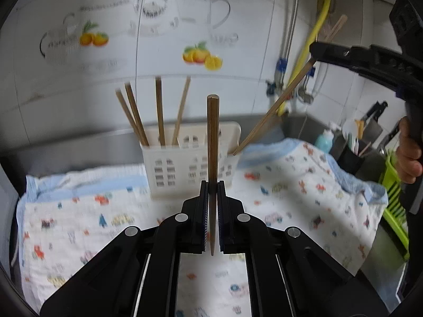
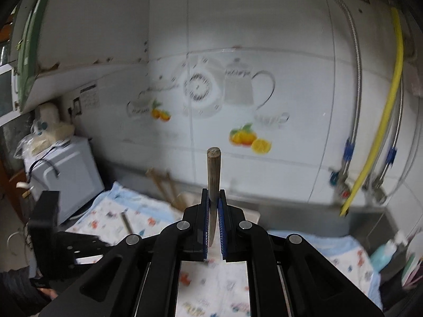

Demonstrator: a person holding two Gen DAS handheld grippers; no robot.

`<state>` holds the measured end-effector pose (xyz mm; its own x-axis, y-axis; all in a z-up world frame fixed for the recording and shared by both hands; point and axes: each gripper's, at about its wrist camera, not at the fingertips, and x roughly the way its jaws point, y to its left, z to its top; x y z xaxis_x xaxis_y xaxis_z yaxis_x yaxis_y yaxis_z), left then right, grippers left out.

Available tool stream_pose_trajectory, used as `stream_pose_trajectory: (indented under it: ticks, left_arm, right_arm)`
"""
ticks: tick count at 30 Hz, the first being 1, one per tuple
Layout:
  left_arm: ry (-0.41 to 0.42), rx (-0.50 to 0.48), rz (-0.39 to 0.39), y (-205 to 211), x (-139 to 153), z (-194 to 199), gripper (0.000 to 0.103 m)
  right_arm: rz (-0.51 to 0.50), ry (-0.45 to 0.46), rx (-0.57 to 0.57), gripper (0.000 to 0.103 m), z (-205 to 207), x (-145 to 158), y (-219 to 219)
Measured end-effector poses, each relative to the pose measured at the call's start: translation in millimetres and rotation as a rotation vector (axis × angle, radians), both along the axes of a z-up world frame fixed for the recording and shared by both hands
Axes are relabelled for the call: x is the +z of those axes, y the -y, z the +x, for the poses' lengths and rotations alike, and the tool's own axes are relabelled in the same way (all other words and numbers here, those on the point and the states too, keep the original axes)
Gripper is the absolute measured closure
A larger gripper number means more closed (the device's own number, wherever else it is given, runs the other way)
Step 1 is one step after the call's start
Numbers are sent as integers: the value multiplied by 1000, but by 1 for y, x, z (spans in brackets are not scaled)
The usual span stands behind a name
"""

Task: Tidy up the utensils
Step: 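Lift the left gripper's chopstick upright over the holder while the right gripper carries its chopstick there, then lower the chopstick into the holder and open the left gripper while the right gripper releases its chopstick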

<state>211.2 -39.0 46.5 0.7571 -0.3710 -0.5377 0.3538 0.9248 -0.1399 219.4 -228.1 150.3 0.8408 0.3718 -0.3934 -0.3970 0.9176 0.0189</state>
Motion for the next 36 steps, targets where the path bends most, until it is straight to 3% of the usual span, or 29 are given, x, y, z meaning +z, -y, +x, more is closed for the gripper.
stream_pose_trajectory:
  ticks: [7,16,21,25,36]
  left_arm:
    - [118,10,1,3,53,20,98]
    - [240,71,27,12,102,60,98]
    - [244,123,76,19,98,87,98]
    - [192,141,91,18,81,106,98]
    - [102,157,78,8,54,125,97]
  right_arm:
    - [-53,22,-74,96,35,-1,-5]
    - [-92,-61,-64,96,78,-37,-16]
    - [-114,-98,-53,96,90,-52,-19]
    - [-119,-114,-50,96,95,-60,-19]
    - [-117,-125,-52,96,97,-66,-16]
